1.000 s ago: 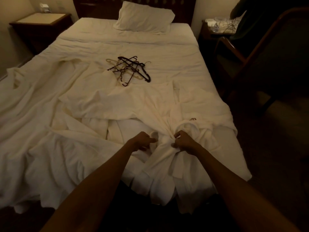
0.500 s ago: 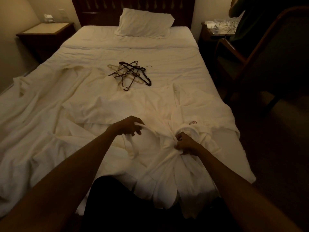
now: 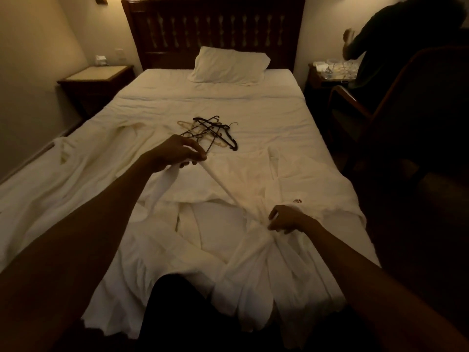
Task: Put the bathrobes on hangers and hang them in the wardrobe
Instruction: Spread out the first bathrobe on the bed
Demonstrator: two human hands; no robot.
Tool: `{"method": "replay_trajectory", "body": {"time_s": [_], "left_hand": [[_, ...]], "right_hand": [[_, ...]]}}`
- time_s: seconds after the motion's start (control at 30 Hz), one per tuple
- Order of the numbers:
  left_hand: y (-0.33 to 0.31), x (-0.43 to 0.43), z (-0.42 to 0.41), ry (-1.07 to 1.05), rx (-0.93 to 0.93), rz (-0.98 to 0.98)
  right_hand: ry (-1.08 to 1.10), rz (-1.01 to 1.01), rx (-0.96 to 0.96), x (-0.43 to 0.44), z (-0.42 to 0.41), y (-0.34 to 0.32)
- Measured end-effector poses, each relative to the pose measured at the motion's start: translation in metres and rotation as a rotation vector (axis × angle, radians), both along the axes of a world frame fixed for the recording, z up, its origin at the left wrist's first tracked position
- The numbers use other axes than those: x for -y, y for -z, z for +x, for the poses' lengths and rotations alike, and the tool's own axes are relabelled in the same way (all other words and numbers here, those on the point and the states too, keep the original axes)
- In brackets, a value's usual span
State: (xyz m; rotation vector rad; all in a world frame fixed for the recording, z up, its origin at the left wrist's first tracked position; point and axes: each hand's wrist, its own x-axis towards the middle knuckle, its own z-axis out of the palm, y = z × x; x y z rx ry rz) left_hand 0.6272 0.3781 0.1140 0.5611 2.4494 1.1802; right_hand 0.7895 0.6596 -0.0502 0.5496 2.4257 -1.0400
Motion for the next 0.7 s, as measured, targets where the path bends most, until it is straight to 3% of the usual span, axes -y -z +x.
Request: {"method": "replay_trajectory", "body": {"time_s": [0.13,0.37,0.53,0.7], "left_hand": [[-0.045,-0.021,0.015,0.019,-0.149,0.041],[-0.106,-0.065,0.045,0.134,-0.160,0.272],[-0.114,-0.106,0.076,0.332,-0.156,0.218],[-0.102,-0.121,0.087,0.381,-0.166,0.166]], "right_hand": [[0.089,-0.018,-0.102,-0.019,0.001,-0.030],[0.245,-0.274,-0.341,-0.026,0.020,-0.082],[0.135,-0.382,-0.688,-0.006,0.020,-0.140],[0.055,-0.478,-0.768,-0.009,0.035,-0.172]]}}
